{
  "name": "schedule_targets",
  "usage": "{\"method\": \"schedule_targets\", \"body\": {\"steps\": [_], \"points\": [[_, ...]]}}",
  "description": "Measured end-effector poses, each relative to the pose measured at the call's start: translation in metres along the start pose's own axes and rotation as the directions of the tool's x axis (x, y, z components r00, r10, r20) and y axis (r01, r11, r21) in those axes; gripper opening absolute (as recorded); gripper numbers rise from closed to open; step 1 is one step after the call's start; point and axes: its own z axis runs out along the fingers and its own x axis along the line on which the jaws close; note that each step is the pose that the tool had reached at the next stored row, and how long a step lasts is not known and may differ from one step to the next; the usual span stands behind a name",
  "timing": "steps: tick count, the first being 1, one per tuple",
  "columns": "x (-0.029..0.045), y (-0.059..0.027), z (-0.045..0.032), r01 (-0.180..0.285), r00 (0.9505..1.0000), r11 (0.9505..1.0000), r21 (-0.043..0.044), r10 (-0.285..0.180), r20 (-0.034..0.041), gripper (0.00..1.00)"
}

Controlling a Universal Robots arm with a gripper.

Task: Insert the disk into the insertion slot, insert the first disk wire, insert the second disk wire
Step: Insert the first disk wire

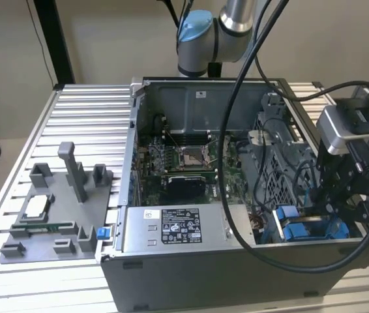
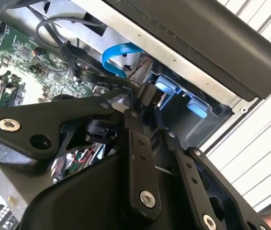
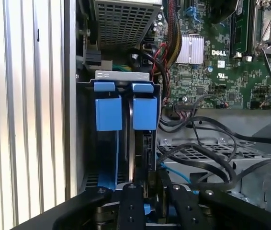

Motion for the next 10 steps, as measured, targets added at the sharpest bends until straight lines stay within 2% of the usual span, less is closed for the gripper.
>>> {"method": "schedule_targets", "body": {"steps": [10], "points": [[-0.0064, 0.0001, -0.0376, -0.001, 1.0000, 1.0000, -0.0015, 0.001, -0.0001, 0.00]]}}
